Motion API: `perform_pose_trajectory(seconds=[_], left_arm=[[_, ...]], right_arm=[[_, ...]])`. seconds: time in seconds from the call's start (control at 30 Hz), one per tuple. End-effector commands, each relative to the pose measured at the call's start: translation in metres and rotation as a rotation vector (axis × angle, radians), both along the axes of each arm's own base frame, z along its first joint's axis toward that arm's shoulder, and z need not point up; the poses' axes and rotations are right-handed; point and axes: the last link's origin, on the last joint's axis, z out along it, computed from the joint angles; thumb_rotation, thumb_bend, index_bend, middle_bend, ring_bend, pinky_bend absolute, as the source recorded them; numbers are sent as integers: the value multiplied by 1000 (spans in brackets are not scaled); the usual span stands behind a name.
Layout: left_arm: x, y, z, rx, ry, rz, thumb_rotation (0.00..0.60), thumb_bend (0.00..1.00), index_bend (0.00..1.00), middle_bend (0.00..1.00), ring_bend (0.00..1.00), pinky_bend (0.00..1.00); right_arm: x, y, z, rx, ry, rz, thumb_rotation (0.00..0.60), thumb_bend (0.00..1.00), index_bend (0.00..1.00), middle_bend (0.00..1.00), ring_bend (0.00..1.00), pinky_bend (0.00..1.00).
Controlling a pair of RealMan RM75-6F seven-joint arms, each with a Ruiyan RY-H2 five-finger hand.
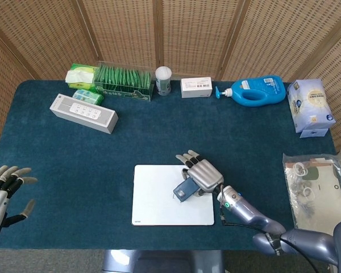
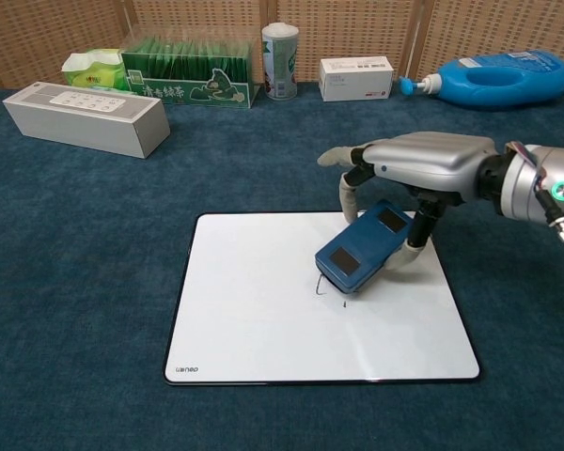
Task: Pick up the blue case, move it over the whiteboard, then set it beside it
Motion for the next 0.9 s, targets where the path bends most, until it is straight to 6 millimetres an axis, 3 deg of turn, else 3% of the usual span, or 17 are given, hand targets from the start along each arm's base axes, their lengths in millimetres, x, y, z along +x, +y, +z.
perform_pose_trajectory(seconds=[0.03,0.27,0.47,0.63,0.9], left_arm=[[-2,0,1,5,1,5,600,455,303,211,133,17],[-8,-1,3,5,-1,23,600,455,303,210,133,17],[-11,-2,4,8,1,32,600,455,302,209,133,17],[-11,-2,5,9,1,28,600,455,301,210,133,17],[-4,-1,3,6,0,7,600,455,298,209,133,17]], right_arm=[[10,2,-8,26,-11,7,600,41,649,0,0,0],[32,15,-43,115,-11,39,600,43,648,0,0,0],[43,20,-59,140,-16,54,600,42,648,0,0,0],[38,20,-61,136,-2,49,600,42,648,0,0,0],[21,12,-38,73,-4,10,600,43,648,0,0,0]])
